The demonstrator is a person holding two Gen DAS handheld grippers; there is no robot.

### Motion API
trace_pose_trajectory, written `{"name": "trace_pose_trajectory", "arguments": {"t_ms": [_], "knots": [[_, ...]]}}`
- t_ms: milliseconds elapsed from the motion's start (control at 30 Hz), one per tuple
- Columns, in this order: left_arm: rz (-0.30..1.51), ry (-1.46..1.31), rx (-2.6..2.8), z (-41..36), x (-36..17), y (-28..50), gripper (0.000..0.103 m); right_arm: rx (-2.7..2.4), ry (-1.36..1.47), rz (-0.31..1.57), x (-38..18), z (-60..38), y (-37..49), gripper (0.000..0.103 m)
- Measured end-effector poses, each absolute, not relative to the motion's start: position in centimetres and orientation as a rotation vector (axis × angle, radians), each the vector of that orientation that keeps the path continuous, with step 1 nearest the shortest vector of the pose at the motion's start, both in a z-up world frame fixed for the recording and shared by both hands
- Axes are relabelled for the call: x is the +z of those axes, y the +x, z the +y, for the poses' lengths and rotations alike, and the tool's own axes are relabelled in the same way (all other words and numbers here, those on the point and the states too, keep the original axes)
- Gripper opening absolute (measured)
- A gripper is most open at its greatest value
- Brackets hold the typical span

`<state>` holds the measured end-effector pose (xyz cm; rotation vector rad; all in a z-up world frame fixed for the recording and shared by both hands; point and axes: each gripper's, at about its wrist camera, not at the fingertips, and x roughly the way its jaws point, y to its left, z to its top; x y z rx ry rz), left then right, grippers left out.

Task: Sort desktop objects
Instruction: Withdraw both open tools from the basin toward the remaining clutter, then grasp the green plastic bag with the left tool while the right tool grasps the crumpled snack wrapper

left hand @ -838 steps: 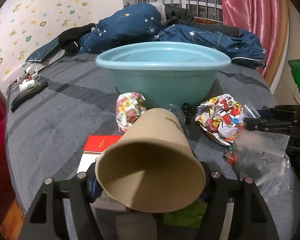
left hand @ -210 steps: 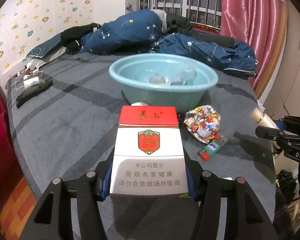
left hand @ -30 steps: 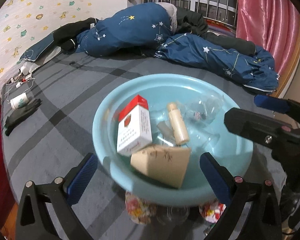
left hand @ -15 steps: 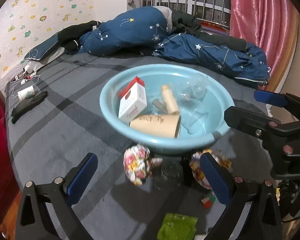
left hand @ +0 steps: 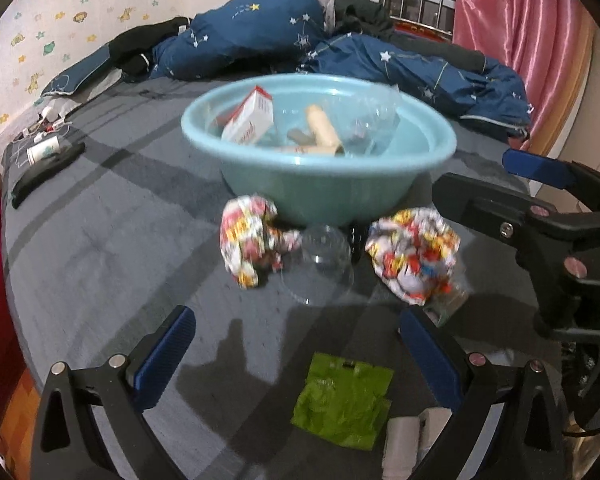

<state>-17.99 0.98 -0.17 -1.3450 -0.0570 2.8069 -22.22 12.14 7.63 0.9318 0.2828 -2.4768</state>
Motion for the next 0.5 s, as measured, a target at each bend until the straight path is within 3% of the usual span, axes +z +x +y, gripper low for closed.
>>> {"name": "trace_pose_trajectory", "arguments": {"t_ms": [500], "knots": [[-0.084,-1.402,2.737,1.9,-4.1,-16.5,0.103,-2.491,1.007,0.349,2.0,11.3,-22.5,0.103]]}}
